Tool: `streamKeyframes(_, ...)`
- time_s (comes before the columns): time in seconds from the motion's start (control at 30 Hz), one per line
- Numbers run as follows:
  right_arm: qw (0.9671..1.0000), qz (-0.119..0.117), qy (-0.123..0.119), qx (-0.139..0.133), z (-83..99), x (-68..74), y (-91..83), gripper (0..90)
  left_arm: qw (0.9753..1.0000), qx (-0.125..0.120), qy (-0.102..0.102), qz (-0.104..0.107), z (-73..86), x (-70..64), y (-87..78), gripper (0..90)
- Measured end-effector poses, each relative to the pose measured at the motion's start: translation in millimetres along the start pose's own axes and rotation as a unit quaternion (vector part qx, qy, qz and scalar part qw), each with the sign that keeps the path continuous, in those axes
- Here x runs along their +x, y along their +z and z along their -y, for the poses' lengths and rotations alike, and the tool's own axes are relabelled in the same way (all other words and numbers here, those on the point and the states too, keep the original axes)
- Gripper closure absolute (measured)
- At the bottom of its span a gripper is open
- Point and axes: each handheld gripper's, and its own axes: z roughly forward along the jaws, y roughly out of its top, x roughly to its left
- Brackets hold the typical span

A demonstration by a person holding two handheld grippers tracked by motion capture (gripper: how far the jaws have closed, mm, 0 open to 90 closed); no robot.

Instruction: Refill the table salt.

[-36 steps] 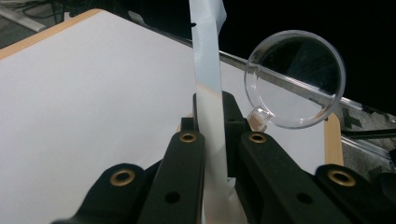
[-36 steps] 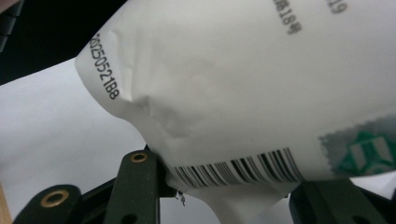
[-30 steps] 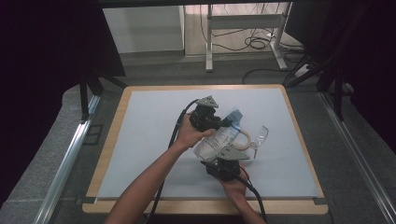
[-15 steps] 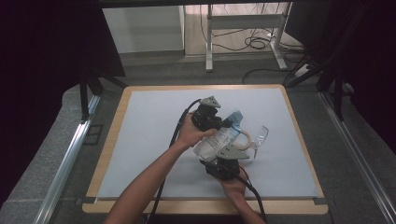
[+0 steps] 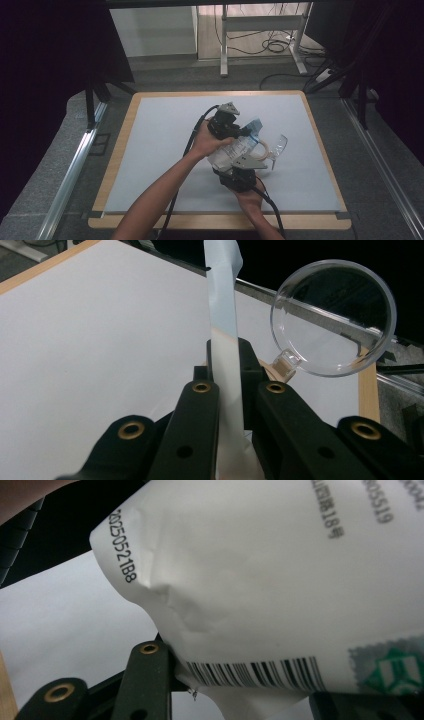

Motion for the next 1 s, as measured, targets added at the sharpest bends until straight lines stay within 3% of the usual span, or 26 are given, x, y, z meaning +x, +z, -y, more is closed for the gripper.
streamKeyframes(1.0,0.9997,-0.006,0.022,-0.009,-7.4,1.3,-0.4,58.8,0.9998,0.016,0.006,0.004,-5.9,2.9,4.2,89.7)
